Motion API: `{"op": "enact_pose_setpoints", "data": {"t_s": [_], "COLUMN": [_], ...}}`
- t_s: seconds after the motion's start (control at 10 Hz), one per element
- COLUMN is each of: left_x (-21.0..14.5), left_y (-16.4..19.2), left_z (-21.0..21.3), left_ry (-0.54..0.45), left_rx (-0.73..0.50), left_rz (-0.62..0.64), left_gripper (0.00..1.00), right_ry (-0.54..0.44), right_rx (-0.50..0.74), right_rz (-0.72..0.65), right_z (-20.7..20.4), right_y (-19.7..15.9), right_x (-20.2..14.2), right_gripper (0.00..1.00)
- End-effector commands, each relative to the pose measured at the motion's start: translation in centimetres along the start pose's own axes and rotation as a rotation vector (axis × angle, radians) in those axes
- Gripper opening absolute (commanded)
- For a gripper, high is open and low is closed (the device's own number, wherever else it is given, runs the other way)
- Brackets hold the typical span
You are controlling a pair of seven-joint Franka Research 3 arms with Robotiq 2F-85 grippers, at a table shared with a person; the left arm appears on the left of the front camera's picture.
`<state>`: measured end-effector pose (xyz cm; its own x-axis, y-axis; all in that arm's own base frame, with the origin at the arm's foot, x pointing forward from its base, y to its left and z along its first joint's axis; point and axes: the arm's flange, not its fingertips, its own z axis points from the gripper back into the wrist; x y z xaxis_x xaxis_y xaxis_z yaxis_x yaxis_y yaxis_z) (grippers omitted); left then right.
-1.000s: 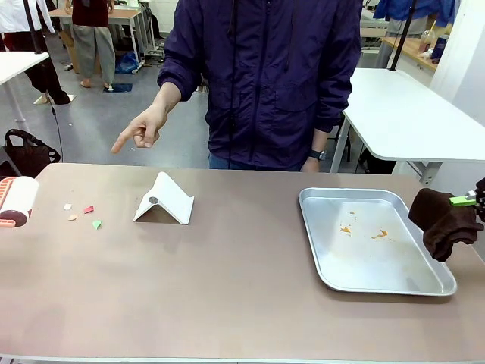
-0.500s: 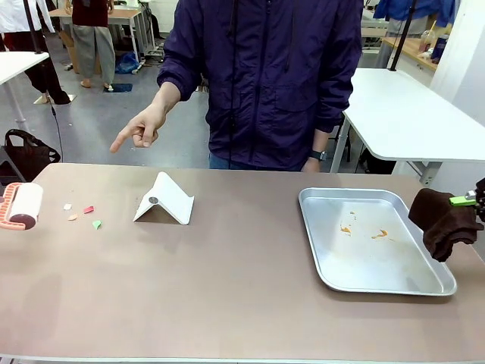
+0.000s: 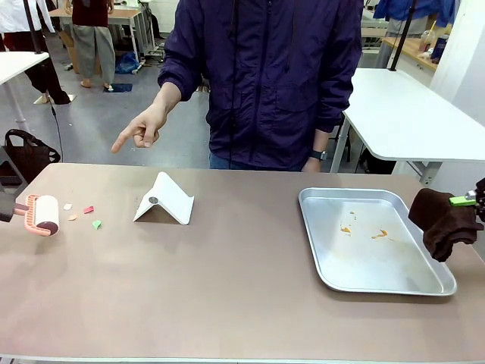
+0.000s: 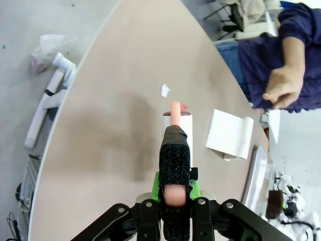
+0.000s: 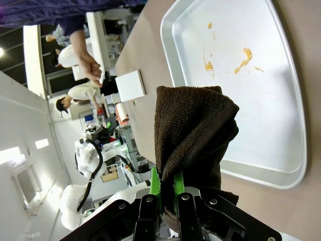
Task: Clean the surface of the table.
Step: If a person points to the right, clean the right side of the table with your right hand, and if they point to the left, clean the left side with your left hand.
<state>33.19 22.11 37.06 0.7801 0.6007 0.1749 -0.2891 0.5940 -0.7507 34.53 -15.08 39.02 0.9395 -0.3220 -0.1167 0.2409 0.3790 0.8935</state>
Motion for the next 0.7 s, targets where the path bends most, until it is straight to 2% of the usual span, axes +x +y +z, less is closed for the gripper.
{"op": "enact_pose_setpoints", "data": {"t_s": [0.0,0.1,0.3,0.6], "left_x": [0.4,0.7,1.3,2.3], "left_y": [0.0,0.2,0.6,1.1], "left_z": [-1.1,-1.1,-1.3,-2.2], "left_ry": [-0.043,-0.029,-0.100,-0.191], "left_rx": [0.043,0.035,0.074,0.069], "left_rz": [0.037,0.048,0.055,0.048], "left_gripper": [0.22,0.22,0.22,0.22], "right_ry": [-0.007,-0.007,-0.007,-0.007], "right_rx": [-0.005,-0.005,-0.005,-0.005], "right_rz": [0.004,0.004,0.004,0.004], "right_z": [0.0,0.0,0.0,0.0], "right_y": [0.1,0.1,0.1,0.1], "right_x": [-0.3,-0.3,-0.3,-0.3], "right_gripper": [0.11,0.11,0.11,0.11]}}
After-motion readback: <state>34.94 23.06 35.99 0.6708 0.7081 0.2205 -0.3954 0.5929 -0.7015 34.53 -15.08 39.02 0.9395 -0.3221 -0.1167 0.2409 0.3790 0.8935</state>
